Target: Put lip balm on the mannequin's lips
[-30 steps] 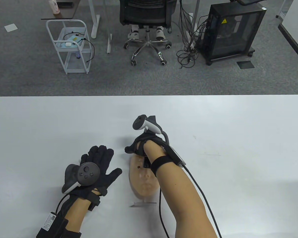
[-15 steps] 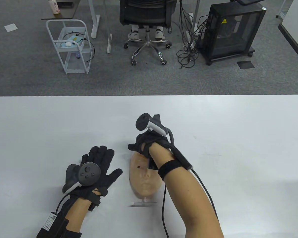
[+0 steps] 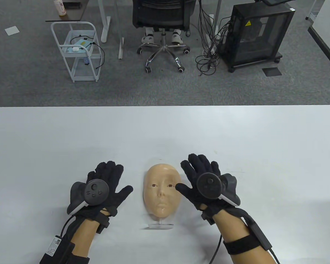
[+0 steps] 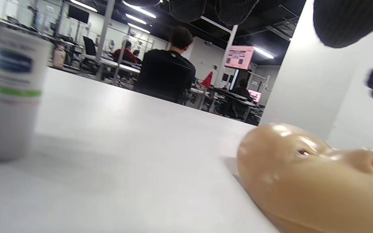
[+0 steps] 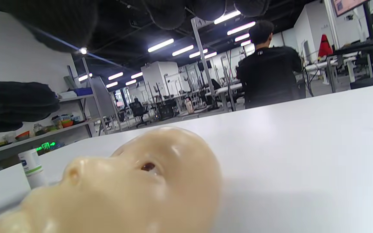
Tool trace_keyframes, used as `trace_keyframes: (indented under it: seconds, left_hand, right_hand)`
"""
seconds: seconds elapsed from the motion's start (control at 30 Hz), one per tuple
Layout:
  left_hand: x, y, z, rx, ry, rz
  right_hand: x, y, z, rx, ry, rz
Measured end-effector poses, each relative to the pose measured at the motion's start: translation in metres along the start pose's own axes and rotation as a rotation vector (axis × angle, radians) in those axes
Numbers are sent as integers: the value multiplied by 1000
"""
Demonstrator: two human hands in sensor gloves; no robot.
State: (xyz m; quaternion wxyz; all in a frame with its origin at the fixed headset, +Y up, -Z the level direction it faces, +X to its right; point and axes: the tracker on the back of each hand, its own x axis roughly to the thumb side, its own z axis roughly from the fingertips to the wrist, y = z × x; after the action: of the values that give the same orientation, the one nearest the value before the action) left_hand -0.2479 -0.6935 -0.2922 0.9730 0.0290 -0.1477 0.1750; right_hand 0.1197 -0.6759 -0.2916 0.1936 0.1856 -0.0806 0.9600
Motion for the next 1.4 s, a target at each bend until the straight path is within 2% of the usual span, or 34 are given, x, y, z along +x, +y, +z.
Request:
trace_keyframes:
  seconds: [0.1, 0.2, 0.3, 0.5, 0.73, 1.1, 1.2, 1.4]
  left_hand:
    - [-21, 15, 4, 70, 102, -20]
    - [-47, 21, 8, 75, 241, -25]
    - [-69, 17, 8, 42, 345, -7]
    - [-81, 3, 2, -35, 437, -81]
    - [-84, -15, -8, -59, 430, -100]
    - [-86, -14, -8, -32, 399, -29]
    - [-83, -14, -8, -65, 384, 66]
    - [-51, -19, -5, 27, 234, 315]
  right_hand:
    - [-5, -2, 19, -39, -13, 20]
    - [-13, -4, 26, -5, 10, -28]
    - [-18, -8, 27, -26, 10, -41]
    - [-23, -11, 28, -20, 13, -39]
    - [-24, -12, 28, -30, 15, -37]
    - [-22, -10, 27, -17, 0, -31]
    - [-21, -9, 27, -18, -3, -41]
    - [-12, -3, 27, -10, -35, -65]
